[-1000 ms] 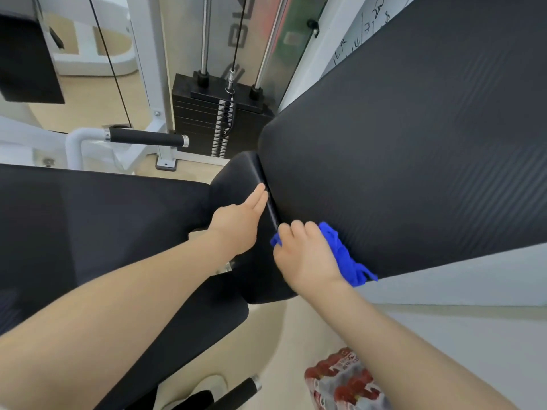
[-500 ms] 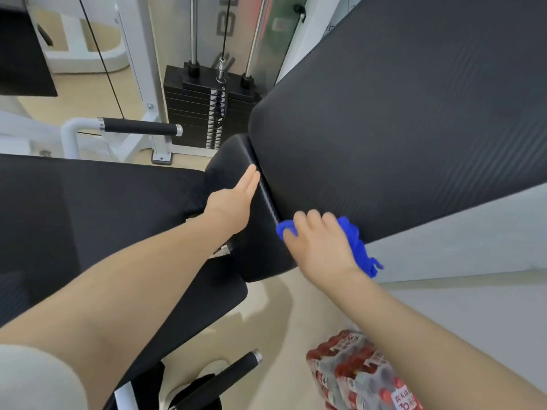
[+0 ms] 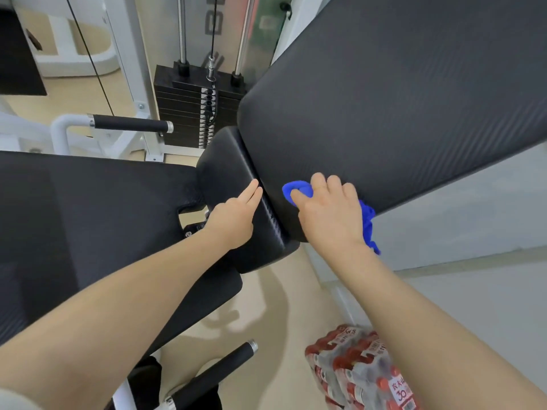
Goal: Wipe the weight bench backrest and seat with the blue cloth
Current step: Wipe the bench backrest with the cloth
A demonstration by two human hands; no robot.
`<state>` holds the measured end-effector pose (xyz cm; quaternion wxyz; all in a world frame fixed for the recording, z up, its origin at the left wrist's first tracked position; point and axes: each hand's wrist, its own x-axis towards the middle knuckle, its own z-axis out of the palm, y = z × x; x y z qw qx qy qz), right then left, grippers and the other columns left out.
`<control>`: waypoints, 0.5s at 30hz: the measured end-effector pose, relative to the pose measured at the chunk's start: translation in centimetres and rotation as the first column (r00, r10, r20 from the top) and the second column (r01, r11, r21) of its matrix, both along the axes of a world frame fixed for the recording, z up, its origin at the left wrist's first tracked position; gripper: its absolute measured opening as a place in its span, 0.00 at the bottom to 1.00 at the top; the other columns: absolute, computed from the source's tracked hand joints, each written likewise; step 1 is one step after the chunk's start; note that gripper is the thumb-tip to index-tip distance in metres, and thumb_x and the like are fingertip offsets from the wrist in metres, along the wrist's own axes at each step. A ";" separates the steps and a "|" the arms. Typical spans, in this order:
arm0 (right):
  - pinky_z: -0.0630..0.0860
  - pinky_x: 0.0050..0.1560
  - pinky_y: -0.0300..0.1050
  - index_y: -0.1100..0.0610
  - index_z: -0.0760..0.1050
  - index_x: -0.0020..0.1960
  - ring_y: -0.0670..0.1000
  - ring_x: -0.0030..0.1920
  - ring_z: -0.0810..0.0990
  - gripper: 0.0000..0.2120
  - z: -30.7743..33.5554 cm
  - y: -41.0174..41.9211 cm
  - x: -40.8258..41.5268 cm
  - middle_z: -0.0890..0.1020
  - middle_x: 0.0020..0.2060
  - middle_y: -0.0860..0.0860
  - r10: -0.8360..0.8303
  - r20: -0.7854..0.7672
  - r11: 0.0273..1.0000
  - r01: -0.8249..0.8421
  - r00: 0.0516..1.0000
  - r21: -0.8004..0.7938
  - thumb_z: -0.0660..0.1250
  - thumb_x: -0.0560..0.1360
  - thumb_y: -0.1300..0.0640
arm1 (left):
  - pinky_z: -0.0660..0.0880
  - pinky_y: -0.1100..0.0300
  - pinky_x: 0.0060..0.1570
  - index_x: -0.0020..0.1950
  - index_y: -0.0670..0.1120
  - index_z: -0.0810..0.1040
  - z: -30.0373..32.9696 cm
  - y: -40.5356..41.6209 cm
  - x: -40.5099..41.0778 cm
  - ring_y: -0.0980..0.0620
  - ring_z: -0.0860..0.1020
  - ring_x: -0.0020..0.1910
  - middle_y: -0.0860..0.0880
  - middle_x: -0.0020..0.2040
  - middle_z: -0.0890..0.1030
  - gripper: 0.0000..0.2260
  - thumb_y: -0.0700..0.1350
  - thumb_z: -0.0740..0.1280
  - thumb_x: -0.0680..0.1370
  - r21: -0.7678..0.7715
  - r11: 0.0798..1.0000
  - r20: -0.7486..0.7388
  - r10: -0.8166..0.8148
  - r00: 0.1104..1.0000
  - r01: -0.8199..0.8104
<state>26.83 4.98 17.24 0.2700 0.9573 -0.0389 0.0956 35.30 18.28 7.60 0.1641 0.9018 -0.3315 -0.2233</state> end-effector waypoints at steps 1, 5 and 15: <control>0.59 0.33 0.44 0.54 0.77 0.33 0.54 0.32 0.62 0.08 0.7 -0.4 0.6 0.74 0.32 0.54 -0.048 0.085 0.999 0.047 0.995 0.007 0.69 0.56 0.64 | 0.76 0.53 0.43 0.77 0.49 0.45 0.0 0.1 0.0 0.45 0.76 0.49 0.55 0.78 0.41 0.34 0.35 0.58 0.75 0.022 1.000 0.003 0.004 1.000 -0.004; 0.56 0.33 0.45 0.54 0.76 0.35 0.53 0.32 0.62 0.09 -0.1 0.4 -0.3 0.73 0.33 0.54 -0.085 0.130 0.996 0.082 0.988 0.029 0.64 0.57 0.65 | 0.77 0.53 0.39 0.77 0.49 0.44 0.1 0.0 -0.2 0.47 0.72 0.37 0.55 0.77 0.38 0.37 0.32 0.57 0.74 0.130 0.991 0.085 -0.030 0.996 0.018; 0.57 0.34 0.45 0.54 0.78 0.38 0.54 0.32 0.66 0.11 3.3 -2.3 0.9 0.75 0.35 0.55 -0.155 0.227 0.988 0.155 0.961 0.019 0.68 0.57 0.64 | 0.69 0.57 0.35 0.77 0.50 0.43 1.3 -0.3 0.6 0.49 0.70 0.38 0.57 0.77 0.39 0.36 0.33 0.57 0.74 0.231 0.970 0.073 -0.096 0.993 0.077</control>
